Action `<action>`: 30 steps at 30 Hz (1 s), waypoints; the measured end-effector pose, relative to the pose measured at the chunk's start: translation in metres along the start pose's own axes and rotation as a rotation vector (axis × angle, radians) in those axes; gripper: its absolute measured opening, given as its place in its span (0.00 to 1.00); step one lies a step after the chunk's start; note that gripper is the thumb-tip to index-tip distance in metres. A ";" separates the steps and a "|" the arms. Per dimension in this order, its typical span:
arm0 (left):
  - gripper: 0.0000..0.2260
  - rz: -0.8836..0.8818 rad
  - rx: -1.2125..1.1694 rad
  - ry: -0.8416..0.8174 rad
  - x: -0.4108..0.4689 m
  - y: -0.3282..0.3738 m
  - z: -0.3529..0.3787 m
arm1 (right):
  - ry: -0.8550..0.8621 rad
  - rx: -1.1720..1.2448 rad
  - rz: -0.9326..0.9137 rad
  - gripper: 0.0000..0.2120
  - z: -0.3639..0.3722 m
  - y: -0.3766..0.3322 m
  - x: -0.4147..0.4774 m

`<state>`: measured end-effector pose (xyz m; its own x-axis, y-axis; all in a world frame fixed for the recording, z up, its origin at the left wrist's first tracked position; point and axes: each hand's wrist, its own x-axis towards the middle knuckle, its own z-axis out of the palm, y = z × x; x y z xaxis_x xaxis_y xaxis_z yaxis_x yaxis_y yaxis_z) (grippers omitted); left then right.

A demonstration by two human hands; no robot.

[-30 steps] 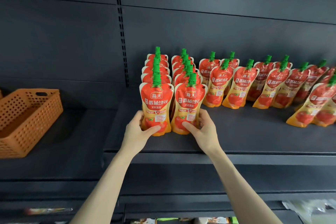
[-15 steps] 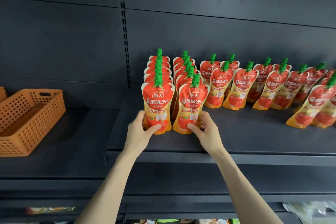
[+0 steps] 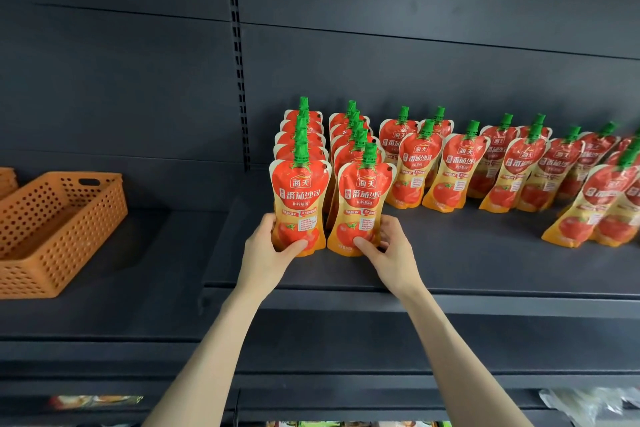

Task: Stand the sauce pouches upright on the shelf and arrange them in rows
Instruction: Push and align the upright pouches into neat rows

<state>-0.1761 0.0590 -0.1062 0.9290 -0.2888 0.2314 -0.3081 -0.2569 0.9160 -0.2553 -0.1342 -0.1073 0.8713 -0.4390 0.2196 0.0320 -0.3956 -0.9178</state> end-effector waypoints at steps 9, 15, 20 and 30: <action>0.19 -0.014 0.003 -0.022 0.002 -0.001 -0.003 | 0.001 -0.013 0.001 0.19 0.000 -0.002 0.000; 0.20 -0.023 -0.002 -0.028 0.003 -0.004 -0.002 | 0.013 -0.028 0.006 0.20 0.001 -0.002 0.000; 0.23 -0.051 -0.032 -0.002 0.001 0.000 -0.002 | 0.019 -0.013 0.016 0.20 0.000 -0.006 -0.002; 0.05 0.204 0.025 0.282 -0.050 0.005 0.013 | 0.169 -0.102 -0.011 0.14 -0.026 -0.004 -0.030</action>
<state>-0.2266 0.0599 -0.1176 0.8669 -0.0710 0.4934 -0.4947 -0.2441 0.8340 -0.2942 -0.1402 -0.1015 0.7759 -0.5602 0.2901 -0.0163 -0.4775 -0.8785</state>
